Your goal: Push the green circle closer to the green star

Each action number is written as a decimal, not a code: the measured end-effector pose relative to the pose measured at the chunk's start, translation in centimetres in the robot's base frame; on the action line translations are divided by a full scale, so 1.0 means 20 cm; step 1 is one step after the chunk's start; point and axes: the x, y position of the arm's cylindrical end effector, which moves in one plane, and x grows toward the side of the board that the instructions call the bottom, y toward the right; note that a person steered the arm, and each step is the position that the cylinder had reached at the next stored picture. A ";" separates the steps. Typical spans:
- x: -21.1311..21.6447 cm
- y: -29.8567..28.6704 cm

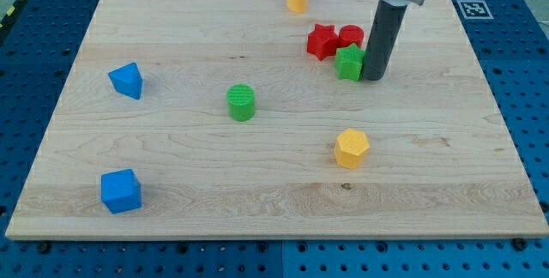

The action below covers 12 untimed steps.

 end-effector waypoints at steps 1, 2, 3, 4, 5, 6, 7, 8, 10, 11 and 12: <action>0.17 0.00; 0.23 0.00; 0.14 -0.06; 0.12 -0.06; 0.12 -0.11; 0.12 -0.27; 0.12 -0.35; 0.25 -0.38; 0.36 -0.58; 0.36 -0.58; 0.46 -0.58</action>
